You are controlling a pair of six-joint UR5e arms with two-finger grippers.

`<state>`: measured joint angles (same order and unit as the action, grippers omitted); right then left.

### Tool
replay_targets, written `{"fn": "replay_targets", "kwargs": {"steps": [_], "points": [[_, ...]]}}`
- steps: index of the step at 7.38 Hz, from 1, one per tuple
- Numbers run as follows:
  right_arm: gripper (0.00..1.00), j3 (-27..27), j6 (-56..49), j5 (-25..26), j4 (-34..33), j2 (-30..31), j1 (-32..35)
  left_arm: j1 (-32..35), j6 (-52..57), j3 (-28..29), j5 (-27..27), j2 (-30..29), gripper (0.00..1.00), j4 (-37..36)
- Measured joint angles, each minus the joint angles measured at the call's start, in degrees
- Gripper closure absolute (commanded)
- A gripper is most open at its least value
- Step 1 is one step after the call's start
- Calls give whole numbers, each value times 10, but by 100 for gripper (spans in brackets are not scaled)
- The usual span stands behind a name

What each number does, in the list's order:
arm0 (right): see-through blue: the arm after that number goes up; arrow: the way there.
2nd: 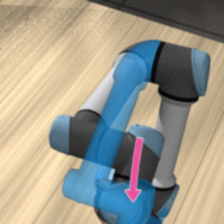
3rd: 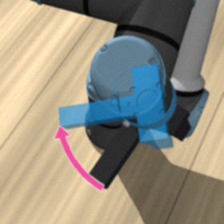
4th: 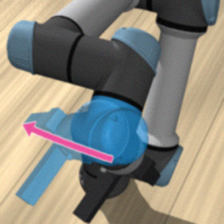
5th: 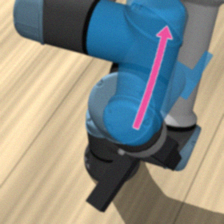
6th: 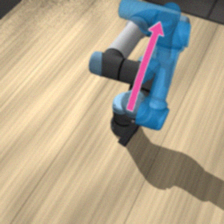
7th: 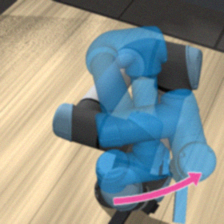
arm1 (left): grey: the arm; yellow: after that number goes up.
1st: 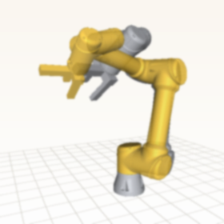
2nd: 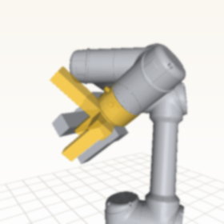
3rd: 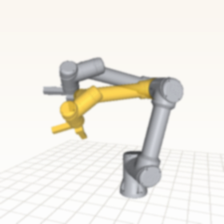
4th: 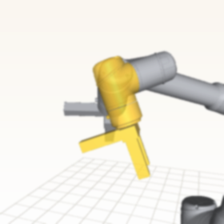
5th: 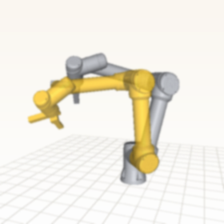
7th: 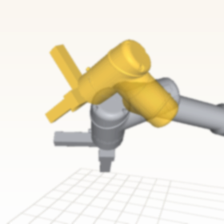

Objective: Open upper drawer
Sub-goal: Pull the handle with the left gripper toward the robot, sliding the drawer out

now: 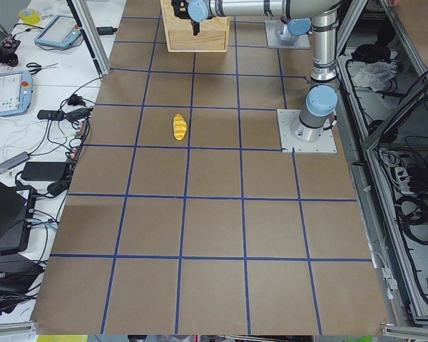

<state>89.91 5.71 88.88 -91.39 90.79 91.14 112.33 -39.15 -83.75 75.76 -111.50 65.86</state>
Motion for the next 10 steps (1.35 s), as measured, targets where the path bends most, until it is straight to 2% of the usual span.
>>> {"fn": "replay_targets", "kwargs": {"steps": [10], "points": [[0, 0, 0, 0, 0, 0, 0, -64, 43, 0, -1, 20, 0, 67]]}}
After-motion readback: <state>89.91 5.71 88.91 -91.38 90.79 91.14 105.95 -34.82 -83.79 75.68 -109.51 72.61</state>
